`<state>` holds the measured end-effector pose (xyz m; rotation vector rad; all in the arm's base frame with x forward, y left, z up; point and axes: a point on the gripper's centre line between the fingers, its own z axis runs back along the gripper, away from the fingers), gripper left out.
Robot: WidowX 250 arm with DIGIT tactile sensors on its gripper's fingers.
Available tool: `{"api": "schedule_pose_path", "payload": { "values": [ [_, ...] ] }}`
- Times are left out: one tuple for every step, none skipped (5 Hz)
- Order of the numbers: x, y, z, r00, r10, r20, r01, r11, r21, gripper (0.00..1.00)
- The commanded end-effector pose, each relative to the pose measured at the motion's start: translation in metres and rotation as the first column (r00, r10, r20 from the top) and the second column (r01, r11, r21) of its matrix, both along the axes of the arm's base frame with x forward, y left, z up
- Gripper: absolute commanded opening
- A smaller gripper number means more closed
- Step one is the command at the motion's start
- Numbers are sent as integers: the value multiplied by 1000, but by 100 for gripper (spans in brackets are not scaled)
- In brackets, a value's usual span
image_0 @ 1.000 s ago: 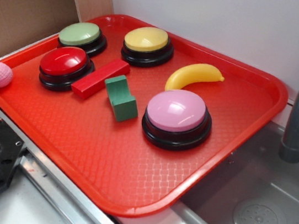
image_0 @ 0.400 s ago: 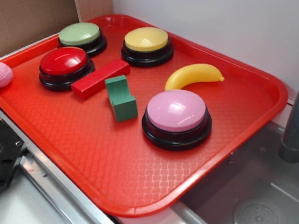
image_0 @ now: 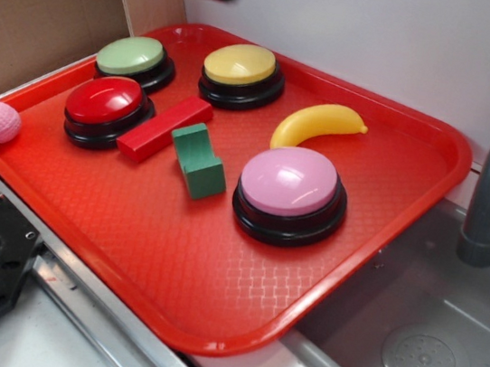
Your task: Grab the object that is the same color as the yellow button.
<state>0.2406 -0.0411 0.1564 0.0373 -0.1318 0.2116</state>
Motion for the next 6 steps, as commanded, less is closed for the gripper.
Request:
{"api": "schedule_pose_path", "payload": {
  "values": [
    [57,-8,-41,992,125,20,-124,992,-29,100],
    [72,-8,-69,989,146,-1,-146,989,1,100],
    [80,-7,-87,986,164,-13,-164,986,14,100],
    [85,-8,-99,988,153,-28,-153,988,8,100],
    [87,-9,-109,989,145,-43,-145,989,1,100],
    [86,-8,-114,990,137,-42,-138,990,-40,100]
  ]
}}
